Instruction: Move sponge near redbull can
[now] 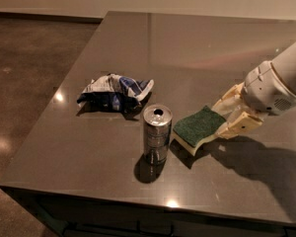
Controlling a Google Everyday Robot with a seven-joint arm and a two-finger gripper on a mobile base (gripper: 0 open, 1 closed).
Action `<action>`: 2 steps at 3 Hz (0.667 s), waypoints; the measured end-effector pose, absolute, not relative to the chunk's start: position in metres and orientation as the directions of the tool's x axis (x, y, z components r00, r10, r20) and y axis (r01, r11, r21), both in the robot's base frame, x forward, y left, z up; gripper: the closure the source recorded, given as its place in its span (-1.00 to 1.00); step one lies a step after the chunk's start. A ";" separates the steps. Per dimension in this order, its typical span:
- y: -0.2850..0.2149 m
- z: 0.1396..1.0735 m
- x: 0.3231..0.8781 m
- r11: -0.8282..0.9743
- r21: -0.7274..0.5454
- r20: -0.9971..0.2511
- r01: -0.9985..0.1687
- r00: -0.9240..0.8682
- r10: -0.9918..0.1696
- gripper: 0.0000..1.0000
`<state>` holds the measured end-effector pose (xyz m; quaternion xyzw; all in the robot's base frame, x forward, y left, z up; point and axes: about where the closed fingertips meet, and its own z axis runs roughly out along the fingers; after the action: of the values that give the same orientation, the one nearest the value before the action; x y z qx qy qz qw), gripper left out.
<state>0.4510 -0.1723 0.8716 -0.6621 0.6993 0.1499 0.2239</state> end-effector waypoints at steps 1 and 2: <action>-0.170 0.872 0.451 0.075 -0.090 -0.510 -0.993 -0.019 -0.860 -0.84; -0.169 0.872 0.451 0.074 -0.090 -0.510 -0.993 -0.017 -0.860 -1.00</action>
Offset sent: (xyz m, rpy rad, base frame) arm 0.0000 0.0011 0.0004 -0.0012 -0.0017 0.0017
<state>0.4509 -0.1695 0.8724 -0.6641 0.6976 0.1484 0.2240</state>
